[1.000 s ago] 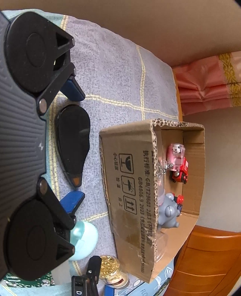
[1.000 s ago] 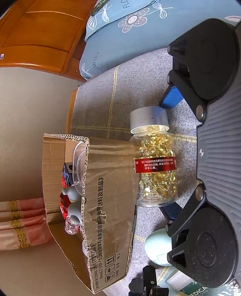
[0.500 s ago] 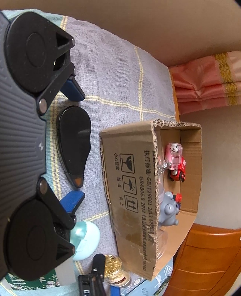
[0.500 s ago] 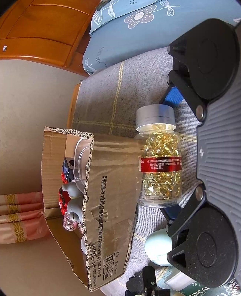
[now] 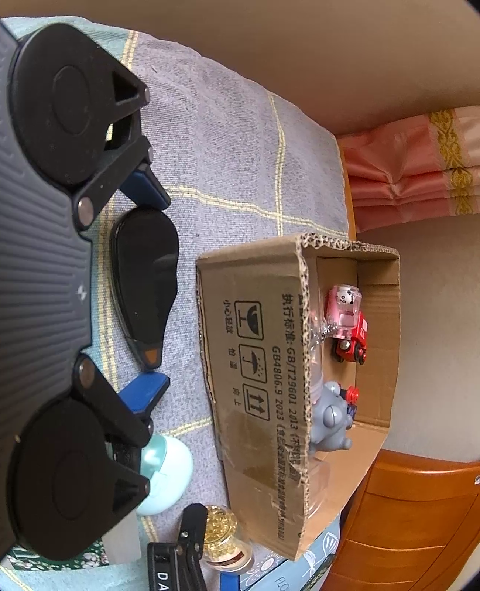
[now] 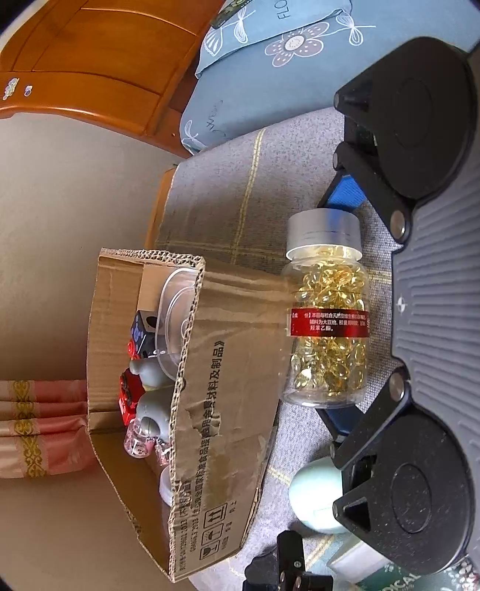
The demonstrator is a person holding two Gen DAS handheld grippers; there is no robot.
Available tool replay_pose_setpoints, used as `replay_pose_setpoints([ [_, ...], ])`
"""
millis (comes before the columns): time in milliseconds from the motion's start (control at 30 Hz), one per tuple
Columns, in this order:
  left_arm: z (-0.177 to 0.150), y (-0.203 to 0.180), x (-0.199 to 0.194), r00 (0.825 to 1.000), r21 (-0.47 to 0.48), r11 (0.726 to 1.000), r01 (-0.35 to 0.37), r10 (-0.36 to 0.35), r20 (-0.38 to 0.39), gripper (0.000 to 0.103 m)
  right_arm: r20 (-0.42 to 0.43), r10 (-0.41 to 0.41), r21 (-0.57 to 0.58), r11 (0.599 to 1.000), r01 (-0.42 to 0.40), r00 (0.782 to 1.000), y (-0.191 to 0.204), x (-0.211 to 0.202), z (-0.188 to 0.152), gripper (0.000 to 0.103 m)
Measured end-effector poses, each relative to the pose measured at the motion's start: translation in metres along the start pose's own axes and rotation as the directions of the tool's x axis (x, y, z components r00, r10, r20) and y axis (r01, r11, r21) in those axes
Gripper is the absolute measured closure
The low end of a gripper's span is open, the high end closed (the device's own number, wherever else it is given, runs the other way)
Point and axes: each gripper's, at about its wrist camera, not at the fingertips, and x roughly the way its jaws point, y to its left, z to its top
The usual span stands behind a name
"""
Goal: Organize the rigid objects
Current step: 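Close the left tool on the black teardrop item while the right tool holds the bottle, then carry the black item and capsule bottle into the box and open both tools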
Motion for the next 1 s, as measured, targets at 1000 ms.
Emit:
replay_pose_setpoints([
  [1000,0.056,-0.003,-0.067,0.985,0.195,0.967,0.164,-0.151,-0.082,0.014,-0.023,0.201,-0.095,0.975,-0.203,0.979,-0.023,-0.072,0.026,0.007],
])
